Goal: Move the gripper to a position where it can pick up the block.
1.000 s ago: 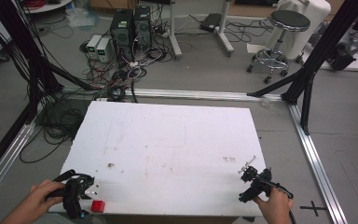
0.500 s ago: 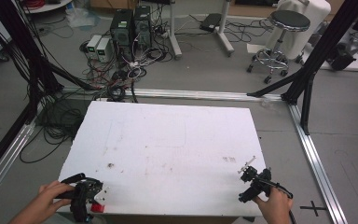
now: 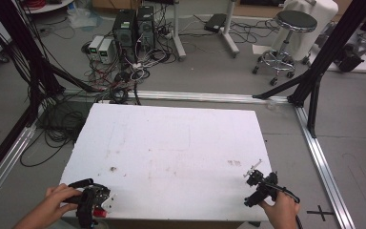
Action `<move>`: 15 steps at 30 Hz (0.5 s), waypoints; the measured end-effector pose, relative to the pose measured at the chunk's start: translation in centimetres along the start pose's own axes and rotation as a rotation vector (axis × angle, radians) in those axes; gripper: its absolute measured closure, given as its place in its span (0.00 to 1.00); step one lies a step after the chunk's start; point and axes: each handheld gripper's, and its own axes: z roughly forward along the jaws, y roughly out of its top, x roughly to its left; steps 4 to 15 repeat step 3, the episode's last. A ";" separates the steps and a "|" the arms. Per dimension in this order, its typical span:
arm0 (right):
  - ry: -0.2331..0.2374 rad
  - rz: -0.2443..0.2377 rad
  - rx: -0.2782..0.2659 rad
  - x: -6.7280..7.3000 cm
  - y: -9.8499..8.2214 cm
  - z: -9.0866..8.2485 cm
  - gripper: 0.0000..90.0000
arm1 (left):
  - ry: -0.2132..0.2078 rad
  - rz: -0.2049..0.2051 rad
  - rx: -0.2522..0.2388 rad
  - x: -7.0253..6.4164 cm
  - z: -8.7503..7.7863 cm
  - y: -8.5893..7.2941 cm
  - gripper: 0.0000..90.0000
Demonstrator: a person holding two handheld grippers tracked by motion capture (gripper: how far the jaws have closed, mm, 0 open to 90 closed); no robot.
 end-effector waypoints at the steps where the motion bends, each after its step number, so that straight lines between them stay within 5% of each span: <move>1: 0.000 -0.002 -0.001 0.0 0.0 0.0 0.05 | 0.001 0.001 0.001 0.0 0.0 0.0 0.26; 15: 0.000 -0.005 -0.003 0.0 0.0 0.0 0.05 | 0.003 0.002 0.001 0.0 -0.1 0.0 0.26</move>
